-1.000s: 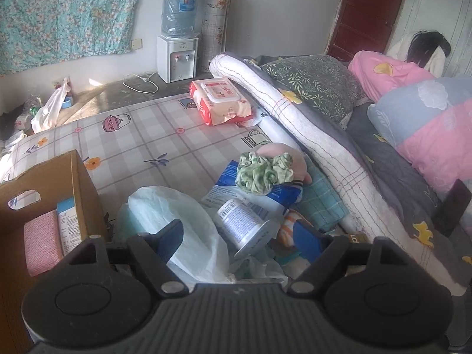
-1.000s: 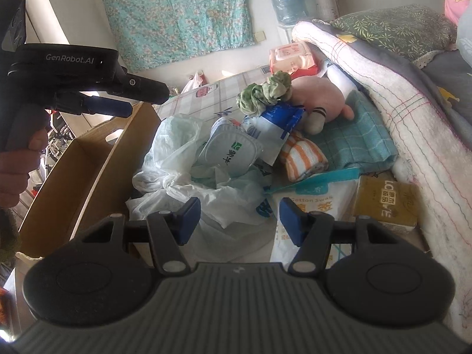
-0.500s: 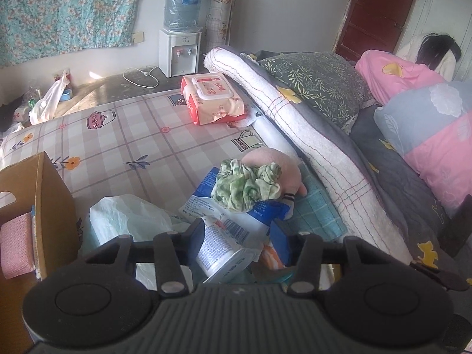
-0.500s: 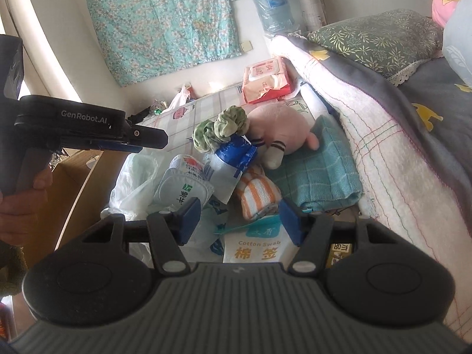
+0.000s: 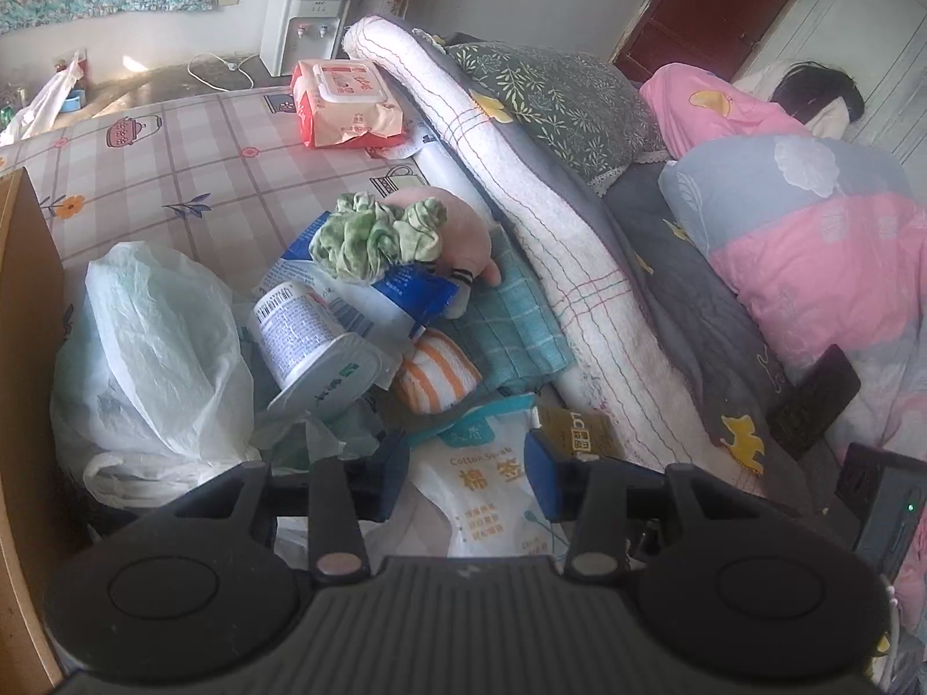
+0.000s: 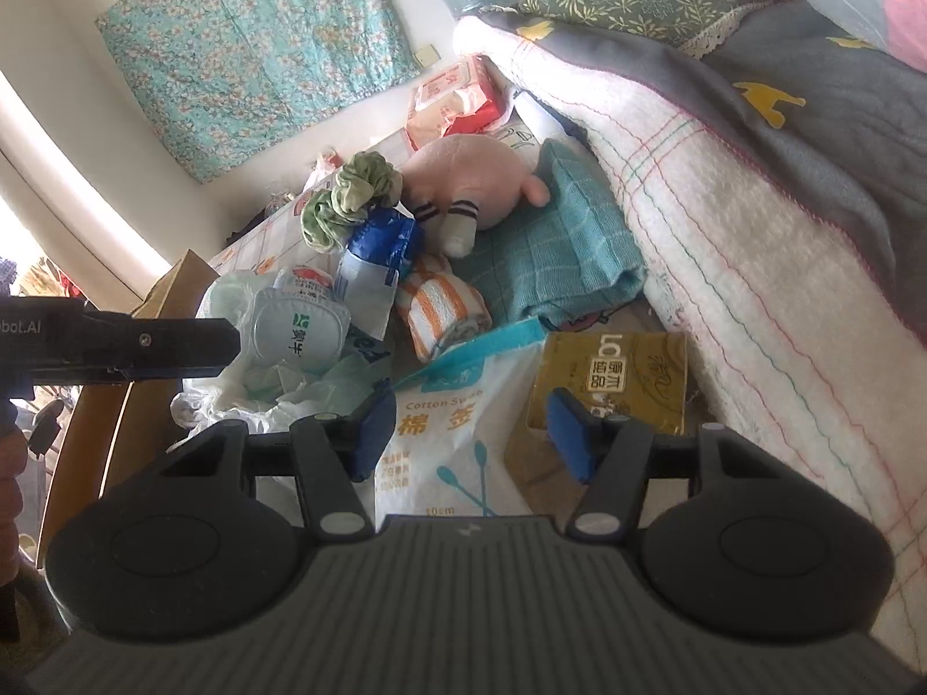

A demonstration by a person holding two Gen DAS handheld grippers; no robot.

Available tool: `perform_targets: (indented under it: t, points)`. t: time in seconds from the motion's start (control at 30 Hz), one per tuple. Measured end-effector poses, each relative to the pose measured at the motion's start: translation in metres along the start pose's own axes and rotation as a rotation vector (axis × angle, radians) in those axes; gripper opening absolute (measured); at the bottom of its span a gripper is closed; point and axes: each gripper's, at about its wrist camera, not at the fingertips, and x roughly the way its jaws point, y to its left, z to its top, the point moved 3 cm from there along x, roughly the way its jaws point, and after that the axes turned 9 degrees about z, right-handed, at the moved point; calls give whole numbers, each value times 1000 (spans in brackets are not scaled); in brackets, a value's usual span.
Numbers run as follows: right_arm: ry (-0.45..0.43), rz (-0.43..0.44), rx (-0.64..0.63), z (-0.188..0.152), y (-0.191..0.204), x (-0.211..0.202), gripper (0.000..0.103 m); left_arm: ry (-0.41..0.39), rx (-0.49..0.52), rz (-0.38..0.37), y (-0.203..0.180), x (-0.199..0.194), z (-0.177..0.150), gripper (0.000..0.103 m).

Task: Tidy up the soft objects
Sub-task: 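Reach the left tool to the white cotton swab bag and grasp it, then lift the cotton swab bag with the left tool and carry it into the box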

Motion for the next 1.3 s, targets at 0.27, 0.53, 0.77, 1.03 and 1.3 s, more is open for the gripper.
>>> perform_targets:
  t: [0.27, 0.53, 0.77, 1.03, 1.3]
  points:
    - [12, 50, 100, -5, -21, 6, 52, 53, 28, -9, -18, 21, -46, 44]
    - [86, 58, 130, -5, -24, 38, 46, 33, 15, 12, -21, 59, -56, 40]
    - [139, 62, 186, -16, -32, 62, 44, 110, -38, -8, -7, 90, -62, 41]
    - [142, 78, 209, -15, -31, 65, 43, 124, -89, -87, 1, 101, -63, 41]
    - [120, 99, 202, -18, -21, 48, 39, 102, -68, -97, -2, 78, -66, 35]
